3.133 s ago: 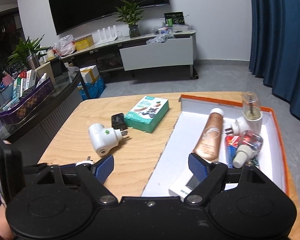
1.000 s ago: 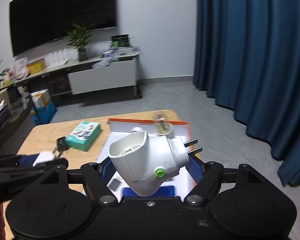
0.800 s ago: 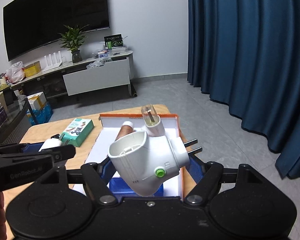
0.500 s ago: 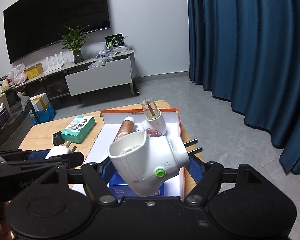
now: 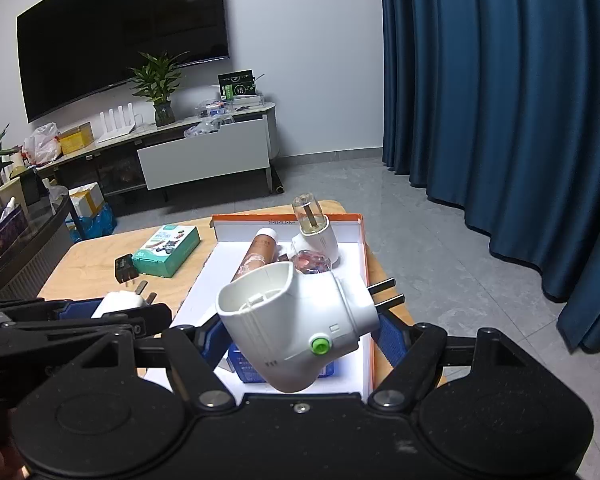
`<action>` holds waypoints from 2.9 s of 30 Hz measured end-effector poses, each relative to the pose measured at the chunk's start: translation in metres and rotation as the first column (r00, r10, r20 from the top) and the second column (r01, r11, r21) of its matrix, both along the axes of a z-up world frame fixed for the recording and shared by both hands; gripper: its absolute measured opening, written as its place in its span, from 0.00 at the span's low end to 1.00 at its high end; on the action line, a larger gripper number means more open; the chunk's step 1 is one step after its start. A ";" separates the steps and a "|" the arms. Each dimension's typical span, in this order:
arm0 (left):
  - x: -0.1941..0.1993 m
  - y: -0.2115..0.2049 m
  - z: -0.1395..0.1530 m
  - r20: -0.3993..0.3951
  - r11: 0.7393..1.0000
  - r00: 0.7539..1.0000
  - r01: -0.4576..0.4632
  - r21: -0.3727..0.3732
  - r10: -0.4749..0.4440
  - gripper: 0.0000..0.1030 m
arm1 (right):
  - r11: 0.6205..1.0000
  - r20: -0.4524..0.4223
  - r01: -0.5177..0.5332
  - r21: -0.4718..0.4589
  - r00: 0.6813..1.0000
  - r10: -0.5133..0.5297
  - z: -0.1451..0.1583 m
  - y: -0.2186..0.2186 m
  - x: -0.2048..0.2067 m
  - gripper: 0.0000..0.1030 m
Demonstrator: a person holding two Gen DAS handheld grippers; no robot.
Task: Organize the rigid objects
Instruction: 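Hold the cube charger and plug-in heater above the tray with both grippers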
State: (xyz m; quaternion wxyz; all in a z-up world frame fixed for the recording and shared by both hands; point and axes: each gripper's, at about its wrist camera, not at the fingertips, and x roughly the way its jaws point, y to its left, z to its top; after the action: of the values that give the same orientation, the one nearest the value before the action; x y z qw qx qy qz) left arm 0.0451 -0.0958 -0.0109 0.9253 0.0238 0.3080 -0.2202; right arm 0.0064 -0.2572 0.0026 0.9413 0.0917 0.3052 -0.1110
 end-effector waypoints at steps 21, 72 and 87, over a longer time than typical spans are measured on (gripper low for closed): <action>-0.008 0.012 0.003 0.023 0.999 0.999 -0.030 -0.029 0.030 0.41 | 1.000 0.009 -0.016 -0.005 1.000 0.016 0.006 0.006 -0.009 0.85; 0.027 0.020 -0.021 -0.064 0.999 0.997 -0.054 -0.001 0.054 0.41 | 0.999 -0.099 -0.018 0.044 0.995 0.023 -0.038 -0.014 0.026 0.85; 0.022 0.008 -0.034 -0.102 1.000 0.995 0.004 0.003 -0.004 0.41 | 0.999 -0.119 -0.012 0.042 0.993 0.017 -0.048 -0.017 0.025 0.85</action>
State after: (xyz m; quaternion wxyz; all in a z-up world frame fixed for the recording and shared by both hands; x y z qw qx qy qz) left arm 0.0669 -0.0875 -0.0446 0.9079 0.0148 0.3550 -0.2224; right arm 0.0313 -0.2742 -0.0450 0.9202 0.1021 0.3636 -0.1033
